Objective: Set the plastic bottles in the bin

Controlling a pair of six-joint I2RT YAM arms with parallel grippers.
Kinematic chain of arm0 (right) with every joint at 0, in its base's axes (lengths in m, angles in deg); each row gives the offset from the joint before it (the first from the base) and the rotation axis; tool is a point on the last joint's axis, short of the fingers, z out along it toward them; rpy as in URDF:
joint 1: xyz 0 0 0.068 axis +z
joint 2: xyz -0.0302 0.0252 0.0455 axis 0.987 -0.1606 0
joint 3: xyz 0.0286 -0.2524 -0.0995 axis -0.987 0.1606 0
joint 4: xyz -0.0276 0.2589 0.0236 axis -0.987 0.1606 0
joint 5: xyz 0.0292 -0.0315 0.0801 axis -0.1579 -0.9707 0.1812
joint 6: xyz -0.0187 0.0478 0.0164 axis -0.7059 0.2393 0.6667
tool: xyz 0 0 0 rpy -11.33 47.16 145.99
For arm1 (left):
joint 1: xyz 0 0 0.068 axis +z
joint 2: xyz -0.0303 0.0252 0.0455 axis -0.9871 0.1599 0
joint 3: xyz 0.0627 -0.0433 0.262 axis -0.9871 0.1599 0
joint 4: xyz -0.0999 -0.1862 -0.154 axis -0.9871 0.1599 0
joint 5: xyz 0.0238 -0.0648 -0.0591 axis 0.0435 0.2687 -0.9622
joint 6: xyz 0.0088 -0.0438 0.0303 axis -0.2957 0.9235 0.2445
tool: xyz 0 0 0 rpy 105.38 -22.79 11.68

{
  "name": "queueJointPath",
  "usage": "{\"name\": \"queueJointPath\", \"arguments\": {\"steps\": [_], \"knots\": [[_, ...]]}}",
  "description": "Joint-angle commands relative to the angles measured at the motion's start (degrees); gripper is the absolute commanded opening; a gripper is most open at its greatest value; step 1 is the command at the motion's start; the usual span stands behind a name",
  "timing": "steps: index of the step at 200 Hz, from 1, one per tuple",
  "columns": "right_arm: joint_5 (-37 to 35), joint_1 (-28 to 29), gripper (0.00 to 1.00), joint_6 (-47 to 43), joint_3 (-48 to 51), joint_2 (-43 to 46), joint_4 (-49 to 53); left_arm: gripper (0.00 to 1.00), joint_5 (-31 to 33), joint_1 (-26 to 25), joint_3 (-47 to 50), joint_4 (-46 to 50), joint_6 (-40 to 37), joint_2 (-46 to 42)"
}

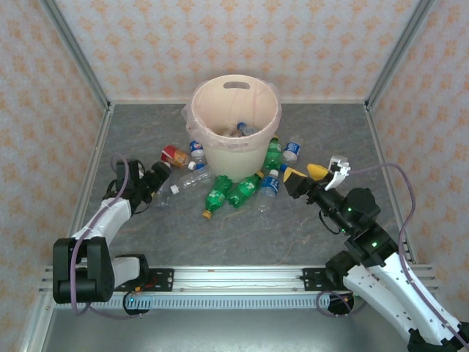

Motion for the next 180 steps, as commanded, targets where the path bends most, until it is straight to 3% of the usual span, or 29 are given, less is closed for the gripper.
{"name": "queueJointPath", "arguments": {"steps": [1,92,137,180], "knots": [[-1.1,0.2,1.00,-0.7,-0.2,0.5,0.8,0.93,0.2,-1.5,0.2,0.0,0.1,-0.1],[-1.7,0.2,1.00,-0.9,-0.5,0.6,1.6,0.79,2.9,-1.7,-4.0,2.5,-5.7,10.5],[-1.8,0.1,1.00,-0.9,-0.3,0.5,1.3,0.78,4.6,-1.7,-5.1,3.2,-6.9,12.7],[-1.5,0.1,1.00,-0.7,0.0,0.2,0.9,0.67,4.9,-1.7,-5.2,3.2,-7.6,13.8]]}}
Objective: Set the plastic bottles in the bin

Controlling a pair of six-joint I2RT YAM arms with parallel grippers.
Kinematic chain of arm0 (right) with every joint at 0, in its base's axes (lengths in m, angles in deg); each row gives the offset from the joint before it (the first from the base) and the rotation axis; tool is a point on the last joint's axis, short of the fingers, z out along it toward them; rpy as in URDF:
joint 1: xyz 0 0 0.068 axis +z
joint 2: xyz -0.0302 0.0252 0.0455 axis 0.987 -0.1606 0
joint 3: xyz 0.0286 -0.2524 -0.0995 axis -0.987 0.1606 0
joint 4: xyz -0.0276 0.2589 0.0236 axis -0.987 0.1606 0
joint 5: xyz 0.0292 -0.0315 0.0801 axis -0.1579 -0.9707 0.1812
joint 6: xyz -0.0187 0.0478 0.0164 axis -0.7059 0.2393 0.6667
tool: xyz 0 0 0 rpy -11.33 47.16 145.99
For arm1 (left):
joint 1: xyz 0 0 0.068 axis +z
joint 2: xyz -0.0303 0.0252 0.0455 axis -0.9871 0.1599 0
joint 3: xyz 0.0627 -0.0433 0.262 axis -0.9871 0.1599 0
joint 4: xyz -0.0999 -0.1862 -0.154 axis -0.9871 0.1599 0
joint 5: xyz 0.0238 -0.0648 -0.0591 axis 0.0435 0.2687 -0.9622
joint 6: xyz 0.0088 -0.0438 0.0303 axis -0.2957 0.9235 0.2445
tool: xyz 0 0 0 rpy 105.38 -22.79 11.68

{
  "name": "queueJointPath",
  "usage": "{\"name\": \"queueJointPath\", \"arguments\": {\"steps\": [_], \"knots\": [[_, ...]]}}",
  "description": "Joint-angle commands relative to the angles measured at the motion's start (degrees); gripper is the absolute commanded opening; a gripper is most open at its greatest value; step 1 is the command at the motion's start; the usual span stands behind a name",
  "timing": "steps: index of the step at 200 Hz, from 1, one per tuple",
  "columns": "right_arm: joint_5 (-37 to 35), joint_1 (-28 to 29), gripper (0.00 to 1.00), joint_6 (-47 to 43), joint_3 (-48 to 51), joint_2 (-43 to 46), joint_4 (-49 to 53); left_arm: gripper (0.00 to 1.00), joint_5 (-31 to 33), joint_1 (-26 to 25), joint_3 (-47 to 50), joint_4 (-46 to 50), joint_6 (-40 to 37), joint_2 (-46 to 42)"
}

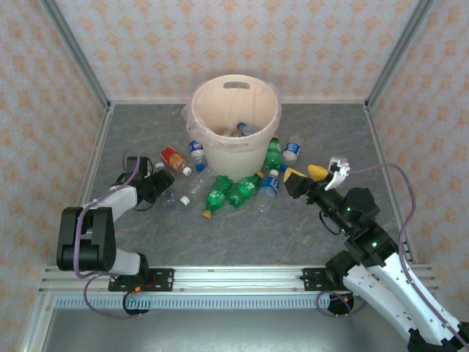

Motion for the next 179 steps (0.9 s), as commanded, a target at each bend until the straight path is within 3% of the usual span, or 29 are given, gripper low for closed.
{"name": "queueJointPath", "arguments": {"steps": [1,41,86,139,179], "knots": [[-0.7,0.1,1.00,-0.7,0.0,0.2,-0.3,0.67,1.5,-0.3,-1.2,1.4,-1.3,0.9],[-0.7,0.2,1.00,-0.4,0.0,0.1,-0.4,0.72,1.0,-0.2,-1.3,1.3,-1.7,1.9],[-0.8,0.1,1.00,-0.5,-0.6,0.2,0.4,0.53,0.8,-0.3,-1.2,2.3,-1.1,-0.5],[-0.8,0.1,1.00,-0.1,-1.3,0.1,1.1,0.53,0.3,-0.3,-3.6,7.9,-0.7,-9.9],[-0.9,0.2,1.00,0.6,-1.7,0.0,1.1,0.53,1.3,-0.9,-10.9,12.1,1.5,-19.7]]}}
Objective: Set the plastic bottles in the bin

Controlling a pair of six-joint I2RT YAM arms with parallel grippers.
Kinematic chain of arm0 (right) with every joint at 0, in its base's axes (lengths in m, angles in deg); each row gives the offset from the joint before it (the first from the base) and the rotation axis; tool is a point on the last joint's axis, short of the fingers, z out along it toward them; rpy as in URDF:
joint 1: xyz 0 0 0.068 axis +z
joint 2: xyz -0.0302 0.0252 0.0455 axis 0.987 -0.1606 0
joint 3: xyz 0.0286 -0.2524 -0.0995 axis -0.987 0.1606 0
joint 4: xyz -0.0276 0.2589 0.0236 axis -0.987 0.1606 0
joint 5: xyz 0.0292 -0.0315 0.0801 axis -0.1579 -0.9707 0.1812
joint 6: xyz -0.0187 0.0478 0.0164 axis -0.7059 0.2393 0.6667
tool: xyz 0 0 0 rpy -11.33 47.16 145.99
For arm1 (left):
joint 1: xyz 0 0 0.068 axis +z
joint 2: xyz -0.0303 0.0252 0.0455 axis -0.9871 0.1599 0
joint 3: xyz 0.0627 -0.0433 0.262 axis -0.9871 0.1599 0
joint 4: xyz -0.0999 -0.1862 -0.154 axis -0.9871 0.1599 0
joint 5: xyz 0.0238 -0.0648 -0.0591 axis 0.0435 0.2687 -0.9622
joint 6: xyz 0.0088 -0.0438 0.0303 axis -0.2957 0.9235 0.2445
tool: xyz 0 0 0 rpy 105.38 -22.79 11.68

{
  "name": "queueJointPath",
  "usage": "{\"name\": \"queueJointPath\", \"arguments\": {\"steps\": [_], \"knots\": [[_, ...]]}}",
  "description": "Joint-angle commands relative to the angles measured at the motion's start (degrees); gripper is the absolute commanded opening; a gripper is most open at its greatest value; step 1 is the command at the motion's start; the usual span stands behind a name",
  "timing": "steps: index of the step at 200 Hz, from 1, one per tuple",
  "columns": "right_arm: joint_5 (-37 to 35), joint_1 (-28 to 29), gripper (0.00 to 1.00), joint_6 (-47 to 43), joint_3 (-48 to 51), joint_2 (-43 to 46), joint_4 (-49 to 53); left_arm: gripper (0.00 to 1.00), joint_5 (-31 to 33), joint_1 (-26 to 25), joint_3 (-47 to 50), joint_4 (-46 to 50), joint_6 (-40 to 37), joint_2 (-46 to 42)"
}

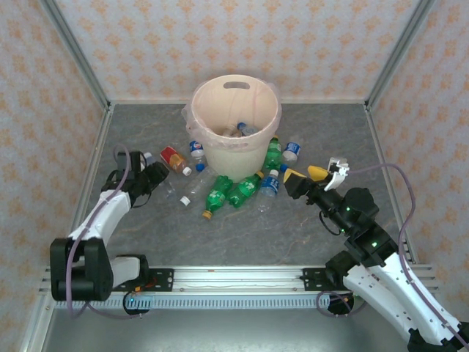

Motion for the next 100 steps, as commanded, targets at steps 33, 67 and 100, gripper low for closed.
{"name": "queueJointPath", "arguments": {"steps": [33,67,100], "knots": [[-0.4,0.2,1.00,1.8,-1.7,-0.1,-0.6,0.53,3.4,-3.6,-14.4,3.4,5.3,-9.5],[1.3,0.1,1.00,2.8,-2.2,0.0,-1.2,0.53,11.8,-13.8,-25.3,2.3,3.6,-8.3],[4.2,0.1,1.00,2.9,-3.1,0.2,-2.0,0.53,21.4,-24.3,-36.4,2.8,-2.4,-3.0]]}}
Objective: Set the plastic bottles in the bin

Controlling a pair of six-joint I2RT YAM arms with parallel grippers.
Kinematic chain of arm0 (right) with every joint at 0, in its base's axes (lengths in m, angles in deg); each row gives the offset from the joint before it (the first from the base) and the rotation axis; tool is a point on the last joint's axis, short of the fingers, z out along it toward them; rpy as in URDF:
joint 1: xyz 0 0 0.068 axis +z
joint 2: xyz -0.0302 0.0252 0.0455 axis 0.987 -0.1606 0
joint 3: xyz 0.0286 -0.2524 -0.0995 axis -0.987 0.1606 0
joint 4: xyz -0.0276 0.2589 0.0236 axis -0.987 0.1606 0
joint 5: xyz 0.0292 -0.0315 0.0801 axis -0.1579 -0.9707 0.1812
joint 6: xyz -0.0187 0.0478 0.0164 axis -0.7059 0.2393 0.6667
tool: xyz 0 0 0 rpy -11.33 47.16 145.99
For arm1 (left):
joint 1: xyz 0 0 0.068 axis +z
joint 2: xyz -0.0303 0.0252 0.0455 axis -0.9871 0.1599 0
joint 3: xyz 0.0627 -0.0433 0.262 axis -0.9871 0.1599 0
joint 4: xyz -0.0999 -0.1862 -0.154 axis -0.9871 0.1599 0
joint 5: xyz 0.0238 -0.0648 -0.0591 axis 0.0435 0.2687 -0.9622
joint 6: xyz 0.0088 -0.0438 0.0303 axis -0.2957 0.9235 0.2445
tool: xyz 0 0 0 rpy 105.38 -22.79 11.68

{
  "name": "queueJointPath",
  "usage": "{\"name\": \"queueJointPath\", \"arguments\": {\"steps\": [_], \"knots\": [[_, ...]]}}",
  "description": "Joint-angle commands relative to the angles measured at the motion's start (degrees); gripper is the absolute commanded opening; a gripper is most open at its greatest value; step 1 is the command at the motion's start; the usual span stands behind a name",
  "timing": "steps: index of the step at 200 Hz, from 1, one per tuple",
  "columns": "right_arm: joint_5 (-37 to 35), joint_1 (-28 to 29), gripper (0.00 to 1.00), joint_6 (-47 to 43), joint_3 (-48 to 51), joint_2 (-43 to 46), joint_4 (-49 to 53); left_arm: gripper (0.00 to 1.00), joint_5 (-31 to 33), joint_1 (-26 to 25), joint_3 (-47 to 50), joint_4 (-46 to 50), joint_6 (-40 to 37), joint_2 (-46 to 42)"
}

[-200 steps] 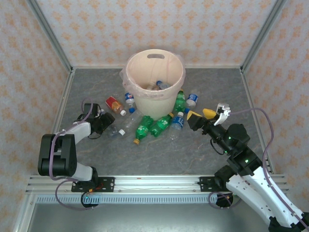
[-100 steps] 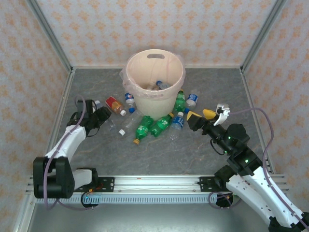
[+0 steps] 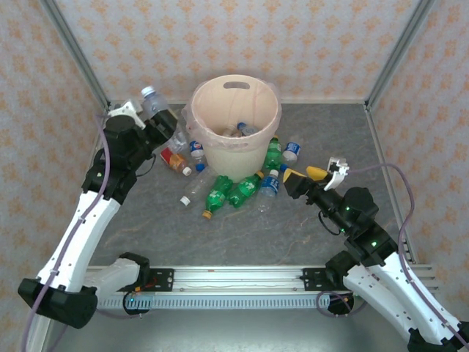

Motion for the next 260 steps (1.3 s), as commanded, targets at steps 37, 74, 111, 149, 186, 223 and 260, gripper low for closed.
{"name": "queueJointPath", "arguments": {"steps": [37,74,111,149,186,223,260], "knots": [[6.8,0.2,1.00,0.6,-2.8,0.9,-3.2,0.53,16.1,-12.6,-14.7,-1.7,-12.3,10.0],[7.4,0.2,1.00,0.6,-3.6,1.0,-2.5,0.52,20.9,-15.9,-20.4,-2.4,-17.9,17.6],[7.3,0.2,1.00,0.6,-3.9,1.0,-1.5,0.53,22.7,-16.2,-23.7,-2.6,-20.2,23.5],[7.1,0.1,1.00,0.5,-4.1,1.1,-0.9,0.55,23.5,-16.2,-27.6,-0.4,-21.5,28.0],[6.7,0.1,1.00,0.5,-4.0,1.5,-0.4,0.79,22.7,-16.2,-29.2,2.2,-20.9,29.0],[6.8,0.2,1.00,0.8,-3.5,1.6,-0.7,0.85,21.9,-16.2,-27.3,3.0,-20.3,25.9],[7.0,0.2,1.00,1.2,-2.6,1.7,-1.5,0.90,21.9,-16.3,-19.9,2.8,-19.3,19.4]]}}
